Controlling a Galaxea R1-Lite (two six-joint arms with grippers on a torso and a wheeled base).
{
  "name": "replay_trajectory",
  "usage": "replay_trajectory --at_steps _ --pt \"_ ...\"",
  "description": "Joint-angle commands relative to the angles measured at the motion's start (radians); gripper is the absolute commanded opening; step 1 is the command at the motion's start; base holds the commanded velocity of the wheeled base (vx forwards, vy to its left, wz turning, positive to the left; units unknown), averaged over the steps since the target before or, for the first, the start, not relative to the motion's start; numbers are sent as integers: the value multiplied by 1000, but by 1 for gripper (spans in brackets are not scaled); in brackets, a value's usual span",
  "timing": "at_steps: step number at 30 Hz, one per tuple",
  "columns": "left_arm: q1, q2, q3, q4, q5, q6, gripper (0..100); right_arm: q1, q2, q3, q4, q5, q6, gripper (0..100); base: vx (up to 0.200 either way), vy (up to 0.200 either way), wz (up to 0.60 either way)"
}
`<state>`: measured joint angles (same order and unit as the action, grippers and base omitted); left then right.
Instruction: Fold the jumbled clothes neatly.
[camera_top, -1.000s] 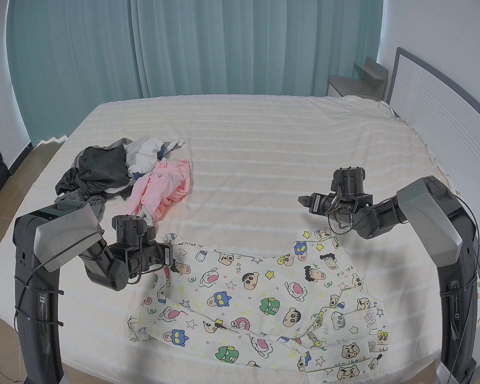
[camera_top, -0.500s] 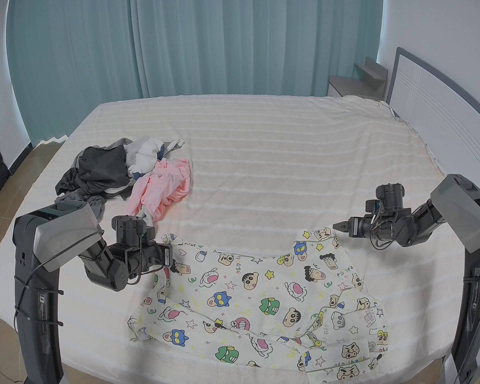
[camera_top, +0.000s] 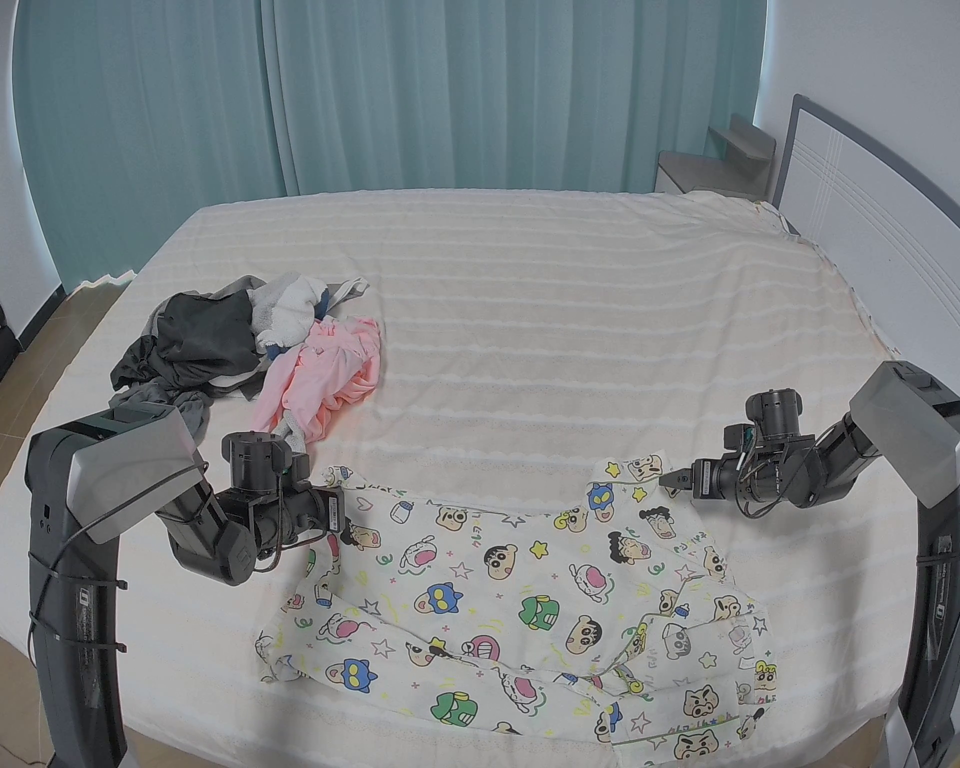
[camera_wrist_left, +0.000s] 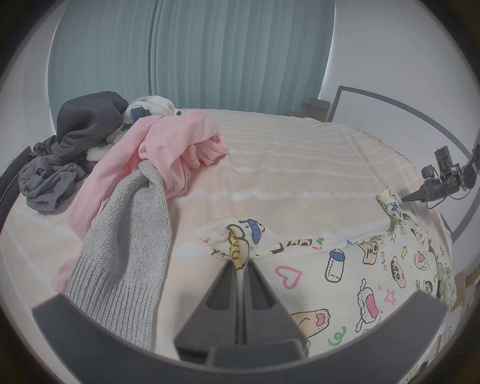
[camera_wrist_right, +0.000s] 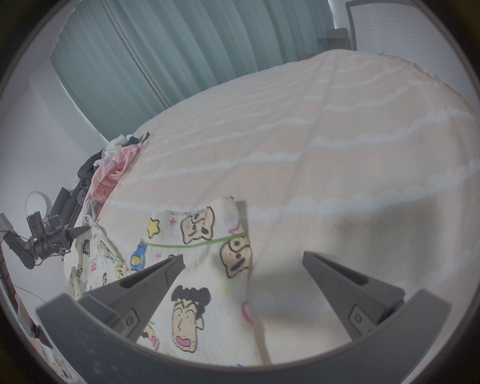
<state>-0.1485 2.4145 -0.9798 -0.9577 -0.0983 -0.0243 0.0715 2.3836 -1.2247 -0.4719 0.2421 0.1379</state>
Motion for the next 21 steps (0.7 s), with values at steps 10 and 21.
replay_trajectory --at_steps 10,21 --pt "0 2 15 -12 0 0 0 45 29 7 19 2 2 100 0 0 0" --pt "0 3 15 -12 11 0 0 71 -23 39 27 25 6 100 0 0 0"
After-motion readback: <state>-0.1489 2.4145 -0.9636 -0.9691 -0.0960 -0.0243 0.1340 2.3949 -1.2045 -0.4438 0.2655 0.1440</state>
